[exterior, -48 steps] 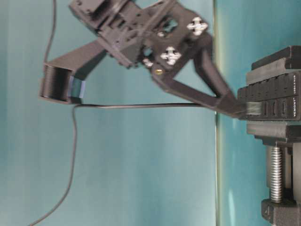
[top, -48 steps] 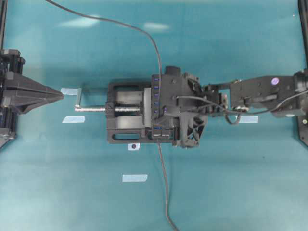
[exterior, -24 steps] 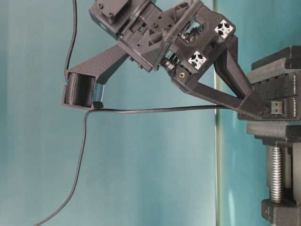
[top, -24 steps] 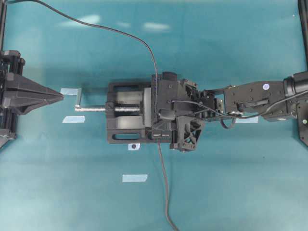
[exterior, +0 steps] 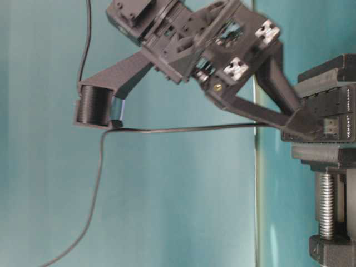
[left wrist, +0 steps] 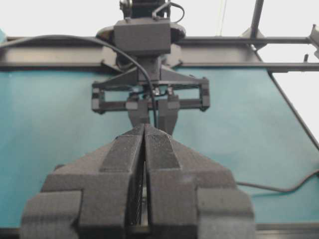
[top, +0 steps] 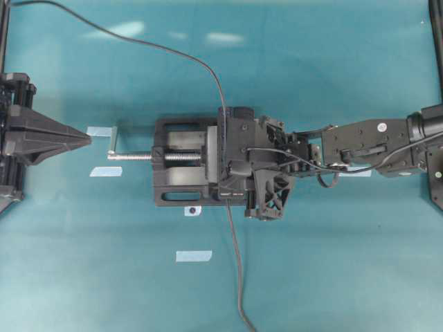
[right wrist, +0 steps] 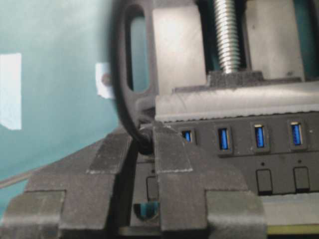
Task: Insert the USB into the front port of the fixed hub.
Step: 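Push the held plug toward the hub's front port, then press the plug further into the front port with the right gripper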
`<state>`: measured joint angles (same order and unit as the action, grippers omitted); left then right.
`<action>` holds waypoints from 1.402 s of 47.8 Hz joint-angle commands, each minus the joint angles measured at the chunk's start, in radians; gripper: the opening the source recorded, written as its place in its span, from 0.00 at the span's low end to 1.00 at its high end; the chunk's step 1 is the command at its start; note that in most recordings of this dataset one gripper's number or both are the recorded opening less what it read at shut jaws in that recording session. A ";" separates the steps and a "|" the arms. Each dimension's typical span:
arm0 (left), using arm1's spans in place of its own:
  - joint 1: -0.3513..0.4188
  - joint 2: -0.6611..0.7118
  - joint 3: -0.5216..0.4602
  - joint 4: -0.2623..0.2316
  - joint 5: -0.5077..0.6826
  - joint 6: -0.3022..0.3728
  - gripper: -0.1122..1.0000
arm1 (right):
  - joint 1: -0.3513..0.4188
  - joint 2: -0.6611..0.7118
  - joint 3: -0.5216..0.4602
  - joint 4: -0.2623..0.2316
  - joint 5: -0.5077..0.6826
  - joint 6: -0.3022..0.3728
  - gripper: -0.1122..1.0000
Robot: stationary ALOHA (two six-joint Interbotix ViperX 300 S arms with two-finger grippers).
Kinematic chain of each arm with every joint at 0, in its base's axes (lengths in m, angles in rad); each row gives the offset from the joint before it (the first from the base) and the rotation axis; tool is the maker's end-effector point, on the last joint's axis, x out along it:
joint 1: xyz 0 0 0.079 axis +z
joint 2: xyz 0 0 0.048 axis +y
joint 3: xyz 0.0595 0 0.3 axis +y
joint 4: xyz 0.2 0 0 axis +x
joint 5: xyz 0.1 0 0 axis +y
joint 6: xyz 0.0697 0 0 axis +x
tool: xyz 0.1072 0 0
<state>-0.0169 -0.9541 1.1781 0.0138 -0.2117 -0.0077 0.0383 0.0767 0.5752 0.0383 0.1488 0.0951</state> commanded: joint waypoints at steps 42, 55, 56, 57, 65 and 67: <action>0.000 0.003 -0.009 0.002 -0.009 -0.003 0.10 | 0.014 0.021 -0.006 0.000 0.002 0.014 0.17; -0.002 0.003 -0.011 0.002 -0.009 -0.003 0.10 | 0.021 0.034 -0.006 0.002 0.002 0.015 0.17; -0.002 0.003 -0.012 0.002 -0.009 -0.003 0.10 | 0.023 0.035 -0.006 0.002 0.002 0.015 0.17; 0.000 0.003 -0.012 0.002 -0.009 -0.003 0.10 | 0.023 0.035 -0.006 0.002 0.003 0.015 0.17; 0.000 0.003 -0.011 0.002 -0.009 -0.003 0.10 | 0.032 0.040 0.003 0.005 0.005 0.015 0.17; 0.000 0.003 -0.012 0.002 -0.009 -0.003 0.10 | 0.035 0.043 0.006 0.005 0.006 0.017 0.17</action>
<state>-0.0169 -0.9541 1.1796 0.0138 -0.2117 -0.0092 0.0445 0.1181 0.5768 0.0383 0.1473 0.0966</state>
